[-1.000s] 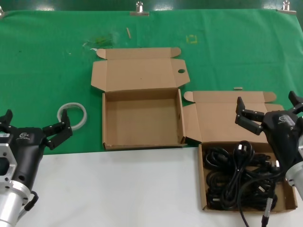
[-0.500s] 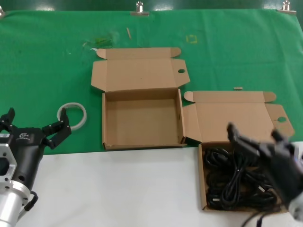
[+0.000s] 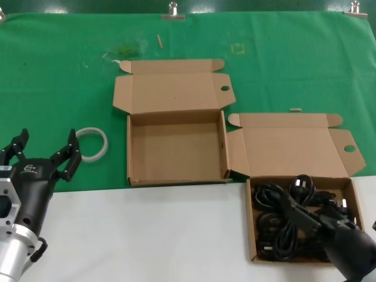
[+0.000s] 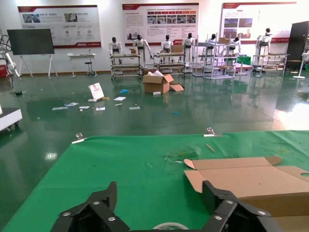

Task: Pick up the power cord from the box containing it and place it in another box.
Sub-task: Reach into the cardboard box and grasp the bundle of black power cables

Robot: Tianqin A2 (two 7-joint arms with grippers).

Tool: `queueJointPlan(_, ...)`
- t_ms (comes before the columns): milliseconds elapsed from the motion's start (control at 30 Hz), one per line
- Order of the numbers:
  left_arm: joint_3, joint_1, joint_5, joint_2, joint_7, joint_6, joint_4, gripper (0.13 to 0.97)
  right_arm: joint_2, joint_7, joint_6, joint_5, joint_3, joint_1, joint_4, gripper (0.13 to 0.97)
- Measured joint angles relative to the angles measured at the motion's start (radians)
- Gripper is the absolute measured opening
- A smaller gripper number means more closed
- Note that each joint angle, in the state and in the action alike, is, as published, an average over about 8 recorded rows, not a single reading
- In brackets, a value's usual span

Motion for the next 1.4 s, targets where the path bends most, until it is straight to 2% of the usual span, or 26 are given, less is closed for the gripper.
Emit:
queueJointPlan(33,0.0,0.0,0.0,0.0,0.0,0.0,0.0,0.723,0.002,0.0,0.004,0.007,-0.011,0.007,-0.002,0.943)
queueJointPlan(233,0.0,0.0,0.0,0.0,0.0,0.0,0.0,0.566,0.016,0.004,0.025,0.051,-0.07,0.032,0.006,0.91)
queueJointPlan(600,0.0,0.0,0.0,0.0,0.0,0.0,0.0,0.323,0.034,0.001,0.047,0.09,-0.125,0.036,0.025,0.744)
queueJointPlan(900,0.0,0.0,0.0,0.0,0.0,0.0,0.0,0.2,0.039,-0.003,0.04,0.095,-0.14,0.041,0.012,0.552)
queueJointPlan(1100,0.0,0.0,0.0,0.0,0.0,0.0,0.0,0.165,0.042,-0.003,0.04,0.099,-0.143,0.042,0.007,0.393)
queueJointPlan(1233,0.0,0.0,0.0,0.0,0.0,0.0,0.0,0.144,0.047,-0.001,0.042,0.105,-0.144,0.04,0.005,0.393)
queueJointPlan(1400,0.0,0.0,0.0,0.0,-0.001,0.0,0.0,0.143,0.056,0.0,0.045,0.113,-0.148,0.038,0.004,0.3)
